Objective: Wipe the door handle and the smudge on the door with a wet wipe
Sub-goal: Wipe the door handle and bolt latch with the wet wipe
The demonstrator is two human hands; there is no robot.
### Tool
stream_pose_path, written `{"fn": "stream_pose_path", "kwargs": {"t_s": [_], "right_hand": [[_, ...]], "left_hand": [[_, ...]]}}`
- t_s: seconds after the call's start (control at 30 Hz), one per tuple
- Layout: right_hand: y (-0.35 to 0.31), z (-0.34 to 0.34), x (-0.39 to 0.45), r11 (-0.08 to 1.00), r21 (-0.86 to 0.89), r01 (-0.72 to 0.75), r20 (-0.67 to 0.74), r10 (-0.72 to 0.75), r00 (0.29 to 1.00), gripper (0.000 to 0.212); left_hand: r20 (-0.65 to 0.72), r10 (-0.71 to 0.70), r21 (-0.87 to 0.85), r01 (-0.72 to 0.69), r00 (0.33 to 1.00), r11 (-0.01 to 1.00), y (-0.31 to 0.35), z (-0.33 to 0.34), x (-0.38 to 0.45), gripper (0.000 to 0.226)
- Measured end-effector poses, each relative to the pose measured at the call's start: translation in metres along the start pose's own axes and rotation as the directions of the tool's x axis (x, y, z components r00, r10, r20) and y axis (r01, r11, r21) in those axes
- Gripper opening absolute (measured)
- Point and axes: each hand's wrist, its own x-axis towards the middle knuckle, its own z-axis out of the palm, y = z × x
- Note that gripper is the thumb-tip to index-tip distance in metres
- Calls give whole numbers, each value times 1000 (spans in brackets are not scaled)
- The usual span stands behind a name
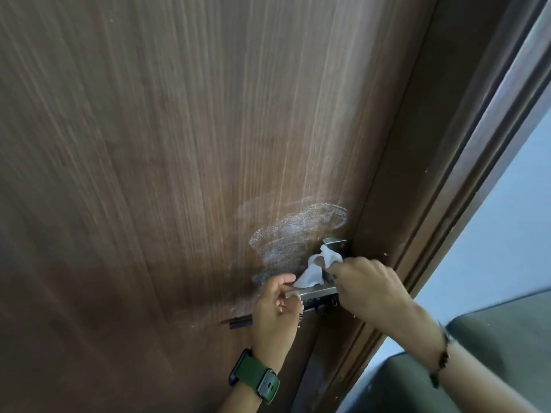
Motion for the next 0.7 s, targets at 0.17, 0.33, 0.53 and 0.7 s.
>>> {"fn": "stream_pose_path", "kwargs": {"t_s": [0.17, 0.33, 0.53, 0.7], "right_hand": [[-9, 28, -7, 883, 441, -162, -300, 315, 900, 20], [-8, 32, -8, 810, 577, -104, -436, 413, 799, 18], [-5, 28, -13, 856, 511, -80, -566, 405, 718, 27], [-25, 37, -3, 828, 535, -166, -596, 510, 621, 21]], "left_hand": [[-15, 5, -8, -5, 1000, 1000, 1, 1, -2, 34], [-28, 12, 19, -12, 1000, 1000, 4, 2, -2, 33], [16, 21, 24, -22, 1000, 999, 3, -1, 2, 33], [101, 57, 23, -59, 993, 998, -1, -7, 7, 34]]}}
